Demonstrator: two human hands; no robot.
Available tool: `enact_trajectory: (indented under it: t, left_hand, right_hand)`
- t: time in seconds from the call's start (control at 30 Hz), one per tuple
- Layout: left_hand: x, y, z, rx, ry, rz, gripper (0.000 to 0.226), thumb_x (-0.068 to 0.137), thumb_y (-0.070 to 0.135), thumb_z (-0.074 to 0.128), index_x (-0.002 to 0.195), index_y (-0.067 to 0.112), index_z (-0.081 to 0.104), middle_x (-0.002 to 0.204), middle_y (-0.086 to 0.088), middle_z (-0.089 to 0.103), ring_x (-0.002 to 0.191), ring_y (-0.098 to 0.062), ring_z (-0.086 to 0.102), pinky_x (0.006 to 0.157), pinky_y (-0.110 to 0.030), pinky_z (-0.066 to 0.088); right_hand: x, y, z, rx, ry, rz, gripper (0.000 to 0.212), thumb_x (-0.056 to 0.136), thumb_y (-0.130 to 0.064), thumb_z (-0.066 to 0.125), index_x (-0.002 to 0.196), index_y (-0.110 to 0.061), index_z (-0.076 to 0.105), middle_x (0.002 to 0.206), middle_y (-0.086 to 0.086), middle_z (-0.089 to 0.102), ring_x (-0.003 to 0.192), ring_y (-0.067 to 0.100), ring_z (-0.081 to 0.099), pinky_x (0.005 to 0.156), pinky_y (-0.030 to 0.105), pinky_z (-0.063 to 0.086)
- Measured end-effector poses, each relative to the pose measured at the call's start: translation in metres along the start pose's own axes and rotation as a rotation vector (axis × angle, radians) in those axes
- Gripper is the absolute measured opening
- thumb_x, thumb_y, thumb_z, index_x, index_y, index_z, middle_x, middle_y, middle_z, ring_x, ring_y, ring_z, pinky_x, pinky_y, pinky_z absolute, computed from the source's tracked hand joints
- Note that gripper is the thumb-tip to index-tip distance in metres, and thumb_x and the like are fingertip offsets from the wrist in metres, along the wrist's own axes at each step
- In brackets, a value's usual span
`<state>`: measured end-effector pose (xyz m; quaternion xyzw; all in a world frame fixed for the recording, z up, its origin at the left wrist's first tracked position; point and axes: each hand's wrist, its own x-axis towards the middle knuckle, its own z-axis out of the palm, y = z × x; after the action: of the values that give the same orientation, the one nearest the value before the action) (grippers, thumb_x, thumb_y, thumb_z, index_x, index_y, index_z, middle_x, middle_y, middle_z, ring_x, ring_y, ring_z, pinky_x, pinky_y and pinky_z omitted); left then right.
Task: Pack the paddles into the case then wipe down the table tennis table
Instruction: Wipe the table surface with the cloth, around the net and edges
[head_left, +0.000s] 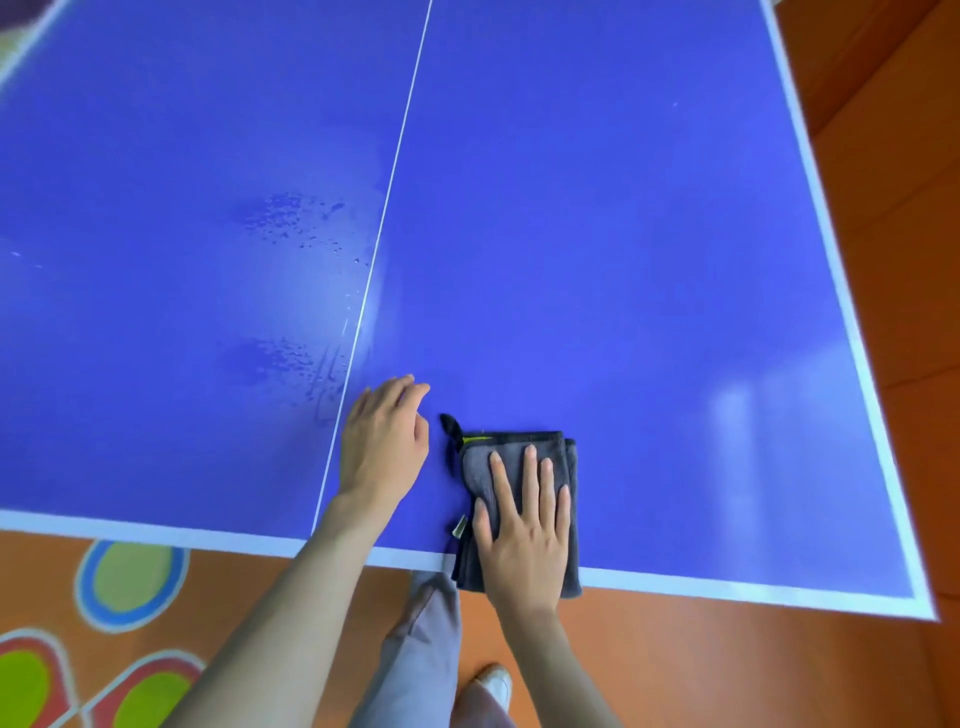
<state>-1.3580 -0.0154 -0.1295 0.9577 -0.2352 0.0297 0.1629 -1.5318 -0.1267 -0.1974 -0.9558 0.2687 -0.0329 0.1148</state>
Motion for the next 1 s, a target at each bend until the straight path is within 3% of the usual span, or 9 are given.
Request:
enact_trajectory:
  t: [0.2,0.47,0.73,1.0]
  left_hand:
    - [0.018,0.009,0.005,-0.02,-0.016,-0.028,0.035,0.086,0.001,0.067,0.12,0.012,0.071,0.128,-0.006,0.069,0.116,-0.03,0.066,0.096,-0.046,0.053]
    - [0.087,0.012,0.028,-0.053,0.016,-0.056,0.033,0.087,0.0,0.066,0.117,0.011,0.071,0.126,-0.005,0.069,0.113,-0.029,0.066,0.095,-0.047,0.053]
    - [0.149,0.012,0.043,-0.102,0.015,-0.095,0.035,0.085,-0.003,0.067,0.117,0.011,0.072,0.126,-0.004,0.069,0.111,-0.029,0.067,0.095,-0.047,0.054]
    - [0.155,0.015,0.049,-0.134,-0.045,-0.116,0.037,0.087,0.001,0.065,0.12,0.014,0.072,0.129,-0.001,0.067,0.121,-0.024,0.064,0.102,-0.045,0.05]
  right_hand:
    - [0.033,0.003,0.0,-0.001,0.015,0.014,0.066,0.095,-0.052,0.052,0.159,-0.038,0.042,0.17,0.006,0.03,0.156,0.03,0.031,0.127,0.054,0.023]
    - [0.22,0.01,0.006,0.001,0.096,0.069,0.063,0.097,-0.052,0.046,0.158,-0.037,0.044,0.172,0.005,0.027,0.158,0.027,0.025,0.13,0.052,0.013]
    - [0.42,0.023,-0.002,0.005,0.05,0.133,0.068,0.096,-0.062,0.029,0.161,-0.043,0.033,0.175,0.002,0.018,0.161,0.023,0.013,0.13,0.05,0.003]
    - [0.543,0.04,-0.016,-0.011,-0.044,0.058,0.063,0.104,-0.066,0.024,0.164,-0.047,0.018,0.176,-0.001,0.006,0.162,0.02,0.002,0.13,0.049,-0.003]
